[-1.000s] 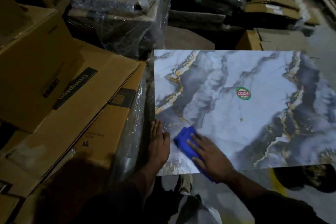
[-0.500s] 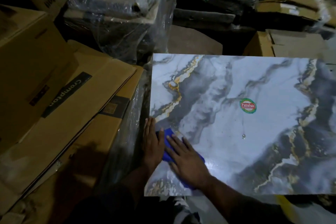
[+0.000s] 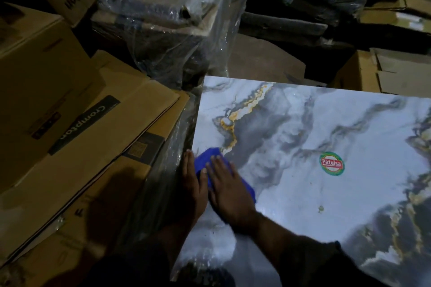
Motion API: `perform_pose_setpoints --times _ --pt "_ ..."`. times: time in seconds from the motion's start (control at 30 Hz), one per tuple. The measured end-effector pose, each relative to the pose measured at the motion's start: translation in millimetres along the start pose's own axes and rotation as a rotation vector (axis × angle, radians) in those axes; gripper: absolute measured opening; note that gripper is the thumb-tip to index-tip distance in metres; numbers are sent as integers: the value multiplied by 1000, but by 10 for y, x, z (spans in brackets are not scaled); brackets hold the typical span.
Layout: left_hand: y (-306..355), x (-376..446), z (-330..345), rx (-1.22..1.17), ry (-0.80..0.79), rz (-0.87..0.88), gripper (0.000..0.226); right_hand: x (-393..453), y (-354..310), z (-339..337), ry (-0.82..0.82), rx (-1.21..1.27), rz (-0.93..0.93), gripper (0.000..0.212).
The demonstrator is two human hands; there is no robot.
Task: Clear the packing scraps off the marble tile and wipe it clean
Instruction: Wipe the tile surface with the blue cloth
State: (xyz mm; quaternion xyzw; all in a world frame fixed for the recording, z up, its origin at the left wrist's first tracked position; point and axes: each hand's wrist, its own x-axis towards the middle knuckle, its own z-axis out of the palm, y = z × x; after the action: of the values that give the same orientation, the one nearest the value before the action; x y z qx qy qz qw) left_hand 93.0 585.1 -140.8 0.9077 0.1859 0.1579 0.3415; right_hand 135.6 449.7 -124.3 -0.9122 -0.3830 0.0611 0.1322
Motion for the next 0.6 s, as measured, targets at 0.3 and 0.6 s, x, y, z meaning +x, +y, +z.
perform_pose_setpoints --times 0.3,0.6 --pt "-70 379 256 -14 -36 11 68 -63 869 -259 139 -53 206 62" --pt "230 799 408 -36 42 -146 78 856 777 -296 119 66 253 68"
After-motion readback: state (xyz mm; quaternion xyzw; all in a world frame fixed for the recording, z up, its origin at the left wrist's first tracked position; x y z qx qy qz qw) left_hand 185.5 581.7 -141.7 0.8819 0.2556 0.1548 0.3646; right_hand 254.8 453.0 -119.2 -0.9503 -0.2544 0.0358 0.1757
